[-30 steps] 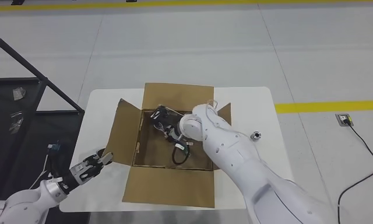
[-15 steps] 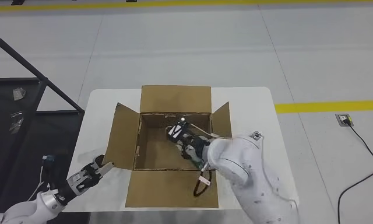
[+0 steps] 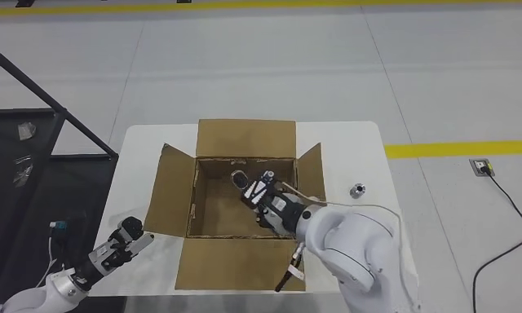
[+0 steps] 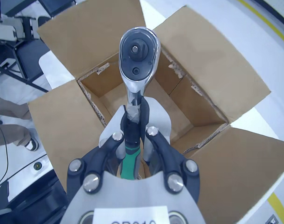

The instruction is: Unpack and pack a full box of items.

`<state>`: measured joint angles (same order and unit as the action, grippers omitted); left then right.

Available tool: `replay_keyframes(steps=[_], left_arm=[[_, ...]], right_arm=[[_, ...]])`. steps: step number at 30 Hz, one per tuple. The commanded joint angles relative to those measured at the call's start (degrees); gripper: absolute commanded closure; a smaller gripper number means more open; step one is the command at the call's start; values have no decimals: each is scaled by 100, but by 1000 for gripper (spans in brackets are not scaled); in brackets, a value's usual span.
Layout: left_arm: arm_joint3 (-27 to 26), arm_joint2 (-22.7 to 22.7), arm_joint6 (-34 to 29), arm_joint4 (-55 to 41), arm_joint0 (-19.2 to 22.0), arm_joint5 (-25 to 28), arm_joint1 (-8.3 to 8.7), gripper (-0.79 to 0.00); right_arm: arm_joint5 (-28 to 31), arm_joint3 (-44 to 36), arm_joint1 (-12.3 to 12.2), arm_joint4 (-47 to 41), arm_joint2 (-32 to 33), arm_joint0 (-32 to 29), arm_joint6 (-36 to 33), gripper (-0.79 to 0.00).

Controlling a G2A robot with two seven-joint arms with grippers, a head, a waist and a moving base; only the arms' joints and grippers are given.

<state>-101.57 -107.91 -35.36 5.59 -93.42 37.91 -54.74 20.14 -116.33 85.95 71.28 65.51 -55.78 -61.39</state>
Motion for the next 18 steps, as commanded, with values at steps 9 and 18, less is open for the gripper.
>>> replay_keyframes(steps=[9, 18], left_arm=[[0, 0, 0, 0, 0, 0, 0, -785], [0, 0, 0, 0, 0, 0, 0, -785]], right_arm=[[-954, -1832, -186, 676, 1870, -1488, 804, 0], [-1349, -522, -277, -291, 3282, -1981, 367, 0]])
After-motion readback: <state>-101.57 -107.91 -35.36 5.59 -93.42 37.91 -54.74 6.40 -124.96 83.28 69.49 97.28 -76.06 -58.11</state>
